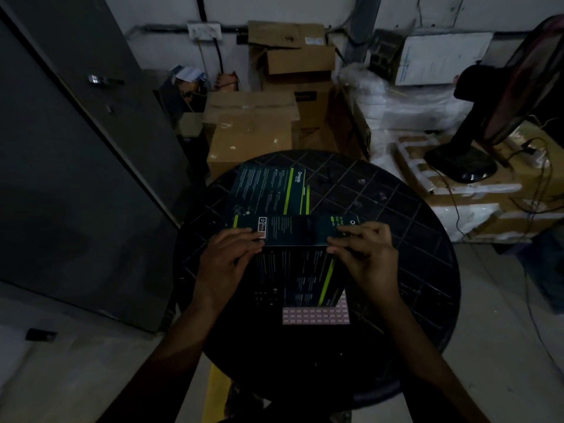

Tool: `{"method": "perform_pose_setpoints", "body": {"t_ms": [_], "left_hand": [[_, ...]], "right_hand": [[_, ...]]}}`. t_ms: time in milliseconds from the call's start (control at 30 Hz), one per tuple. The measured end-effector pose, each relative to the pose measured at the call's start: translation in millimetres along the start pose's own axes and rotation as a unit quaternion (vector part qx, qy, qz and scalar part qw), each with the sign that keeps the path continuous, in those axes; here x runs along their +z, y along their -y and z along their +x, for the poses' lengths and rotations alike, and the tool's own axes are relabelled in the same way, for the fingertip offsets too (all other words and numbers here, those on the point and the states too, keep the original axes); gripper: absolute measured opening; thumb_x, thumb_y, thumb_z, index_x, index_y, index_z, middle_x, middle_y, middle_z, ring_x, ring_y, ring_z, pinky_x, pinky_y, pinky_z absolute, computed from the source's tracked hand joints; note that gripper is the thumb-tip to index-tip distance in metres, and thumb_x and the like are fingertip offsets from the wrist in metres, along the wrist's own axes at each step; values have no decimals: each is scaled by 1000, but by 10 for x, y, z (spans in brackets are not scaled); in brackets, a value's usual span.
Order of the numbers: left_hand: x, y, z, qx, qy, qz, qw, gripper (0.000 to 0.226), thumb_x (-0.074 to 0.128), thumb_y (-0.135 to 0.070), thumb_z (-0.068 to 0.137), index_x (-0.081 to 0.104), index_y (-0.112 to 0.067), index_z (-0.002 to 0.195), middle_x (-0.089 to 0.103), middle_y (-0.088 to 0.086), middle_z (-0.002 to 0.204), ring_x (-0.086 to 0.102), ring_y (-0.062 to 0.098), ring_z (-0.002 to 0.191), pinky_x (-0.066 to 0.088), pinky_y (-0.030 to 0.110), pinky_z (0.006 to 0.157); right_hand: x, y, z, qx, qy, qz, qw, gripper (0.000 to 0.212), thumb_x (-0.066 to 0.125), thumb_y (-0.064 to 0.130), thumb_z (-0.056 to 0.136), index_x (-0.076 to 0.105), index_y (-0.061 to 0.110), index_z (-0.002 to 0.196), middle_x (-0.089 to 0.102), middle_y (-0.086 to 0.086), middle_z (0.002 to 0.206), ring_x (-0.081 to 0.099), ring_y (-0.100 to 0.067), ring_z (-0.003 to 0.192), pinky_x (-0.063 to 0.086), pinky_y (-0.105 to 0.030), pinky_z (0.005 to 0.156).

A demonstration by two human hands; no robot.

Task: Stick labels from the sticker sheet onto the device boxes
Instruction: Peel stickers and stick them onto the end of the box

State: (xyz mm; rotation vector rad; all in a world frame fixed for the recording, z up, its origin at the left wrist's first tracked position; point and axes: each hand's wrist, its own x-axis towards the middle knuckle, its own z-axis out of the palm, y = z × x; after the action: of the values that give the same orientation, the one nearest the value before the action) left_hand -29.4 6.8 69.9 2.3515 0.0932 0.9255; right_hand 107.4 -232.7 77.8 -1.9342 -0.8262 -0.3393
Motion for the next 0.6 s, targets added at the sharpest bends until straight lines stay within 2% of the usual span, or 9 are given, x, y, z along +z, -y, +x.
{"method": "perform_pose_setpoints", "body": {"t_ms": [67, 200, 300, 400, 467, 533, 600], "left_hand": [[-6, 16, -18, -8, -10, -20, 1000, 12, 68, -16, 89, 78, -12, 93, 73, -5, 106, 63, 12, 110, 46, 25, 99], [-37, 84, -105, -12, -35, -30, 999, 11, 67, -11, 90, 76, -6, 92, 71, 0, 106, 61, 7, 114, 46, 23, 101], [-60, 107, -162, -13, -58, -23, 998, 12, 66, 3, 90, 74, -1, 98, 70, 7, 110, 62, 16, 117, 47, 27, 101], [-41, 127, -191, -6, -51, 7, 999, 23, 61, 12, 89, 73, 0, 104, 69, 8, 115, 62, 21, 118, 48, 35, 102], [-22, 100, -176, 18, -30, 86, 996, 25, 59, 5, 91, 72, -5, 110, 68, 7, 120, 61, 23, 119, 49, 43, 97], [10, -12, -136, 54, 0, 192, 980, 26, 59, -12, 93, 71, -16, 116, 67, 0, 124, 60, 20, 119, 43, 41, 93], [96, -199, -89, 105, 49, 243, 963, 30, 56, -26, 97, 68, -20, 124, 64, -3, 130, 58, 17, 122, 37, 37, 96]], "right_hand": [[-82, -23, -12, 16, -11, 13, 1000, 17, 82, 24, 74, 81, 16, 89, 73, 3, 102, 58, -25, 104, 41, -7, 85], [-128, -72, -70, 44, -64, -7, 997, 24, 92, 22, 62, 76, 10, 76, 73, -2, 92, 66, -19, 94, 48, -17, 84], [-172, -94, -93, 50, -64, 7, 997, 17, 91, 13, 67, 79, 9, 79, 75, -1, 95, 69, -19, 94, 48, -14, 84], [-241, -132, -79, 49, -41, 33, 997, 13, 85, 6, 75, 80, 9, 87, 76, 2, 100, 70, -17, 98, 51, -19, 88], [-246, -126, -71, 37, -32, 11, 999, 15, 83, 4, 78, 80, 11, 91, 76, 3, 104, 69, -17, 99, 48, -15, 89], [-224, -83, -98, 10, -28, -49, 998, 18, 81, 0, 80, 80, 12, 94, 75, 2, 106, 66, -16, 99, 47, -13, 87], [-197, -22, -140, -12, -27, -87, 996, 23, 78, -4, 79, 79, 12, 96, 71, 2, 110, 64, -17, 103, 53, -21, 89]]}}
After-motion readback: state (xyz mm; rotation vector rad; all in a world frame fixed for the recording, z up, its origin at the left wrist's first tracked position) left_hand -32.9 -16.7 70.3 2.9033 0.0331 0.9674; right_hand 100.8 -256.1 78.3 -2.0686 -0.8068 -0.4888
